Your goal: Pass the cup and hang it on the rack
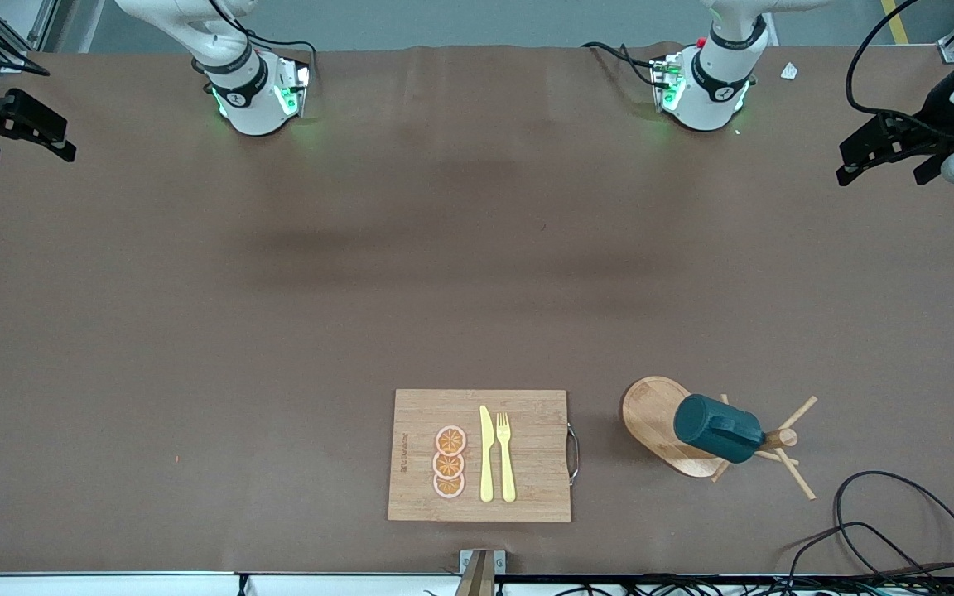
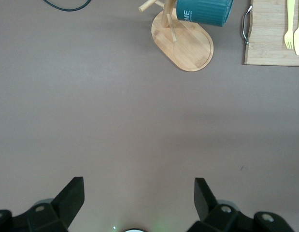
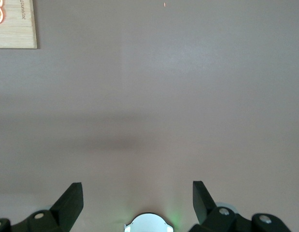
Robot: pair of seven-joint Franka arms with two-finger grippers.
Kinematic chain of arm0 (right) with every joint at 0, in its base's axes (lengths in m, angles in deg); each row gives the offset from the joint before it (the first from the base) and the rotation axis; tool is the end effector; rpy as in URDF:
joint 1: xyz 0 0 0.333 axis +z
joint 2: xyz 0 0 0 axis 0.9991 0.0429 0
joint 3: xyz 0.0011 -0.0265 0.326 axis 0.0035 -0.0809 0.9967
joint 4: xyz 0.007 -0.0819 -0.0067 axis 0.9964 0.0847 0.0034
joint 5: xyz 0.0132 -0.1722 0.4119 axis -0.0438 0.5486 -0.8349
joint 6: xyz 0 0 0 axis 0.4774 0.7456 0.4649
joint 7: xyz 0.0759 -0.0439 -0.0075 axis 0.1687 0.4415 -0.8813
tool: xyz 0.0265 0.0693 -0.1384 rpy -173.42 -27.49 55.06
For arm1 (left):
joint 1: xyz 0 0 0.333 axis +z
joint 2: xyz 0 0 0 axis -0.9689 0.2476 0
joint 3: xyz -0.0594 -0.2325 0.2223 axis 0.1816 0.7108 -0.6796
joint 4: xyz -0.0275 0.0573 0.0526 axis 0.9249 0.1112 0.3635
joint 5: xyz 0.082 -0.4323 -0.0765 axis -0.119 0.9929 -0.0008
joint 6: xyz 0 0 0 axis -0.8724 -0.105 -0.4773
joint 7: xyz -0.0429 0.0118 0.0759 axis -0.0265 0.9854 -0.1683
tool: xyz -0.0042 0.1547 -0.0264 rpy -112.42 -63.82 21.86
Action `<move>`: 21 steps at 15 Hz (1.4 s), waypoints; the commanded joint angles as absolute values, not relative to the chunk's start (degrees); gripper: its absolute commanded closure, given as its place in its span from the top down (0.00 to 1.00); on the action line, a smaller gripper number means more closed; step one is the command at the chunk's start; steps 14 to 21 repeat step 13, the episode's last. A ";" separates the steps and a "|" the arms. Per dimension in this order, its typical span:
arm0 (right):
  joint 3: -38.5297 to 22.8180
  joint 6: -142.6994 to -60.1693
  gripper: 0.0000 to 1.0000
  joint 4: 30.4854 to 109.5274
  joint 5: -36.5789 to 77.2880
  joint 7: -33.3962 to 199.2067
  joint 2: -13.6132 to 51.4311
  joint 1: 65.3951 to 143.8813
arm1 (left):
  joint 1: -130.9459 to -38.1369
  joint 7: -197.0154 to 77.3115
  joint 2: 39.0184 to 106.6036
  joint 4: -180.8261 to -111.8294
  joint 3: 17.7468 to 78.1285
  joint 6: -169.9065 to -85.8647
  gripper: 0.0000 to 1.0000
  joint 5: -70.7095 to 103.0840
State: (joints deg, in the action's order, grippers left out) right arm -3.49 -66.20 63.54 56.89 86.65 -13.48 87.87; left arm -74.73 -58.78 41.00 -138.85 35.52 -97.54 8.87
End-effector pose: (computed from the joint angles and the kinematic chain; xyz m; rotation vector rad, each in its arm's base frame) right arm 0.5367 -0.0067 0.6389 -3.1294 -0.0168 0.0907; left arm 0.5659 -0.0560 0.6248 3.1224 0.0114 0.0151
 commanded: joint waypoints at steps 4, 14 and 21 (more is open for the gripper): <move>-2.58 -66.41 1.00 65.38 56.15 85.74 -15.19 86.40 | -74.96 -58.76 42.18 -136.70 35.85 -97.65 1.00 8.60; -2.49 -66.41 1.00 65.38 56.15 85.74 -15.28 86.49 | -75.14 -58.59 42.18 -136.62 38.66 -97.56 1.00 2.81; -2.49 -66.41 1.00 65.38 56.15 85.74 -15.28 86.49 | -75.14 -58.59 42.18 -136.62 38.66 -97.56 1.00 2.81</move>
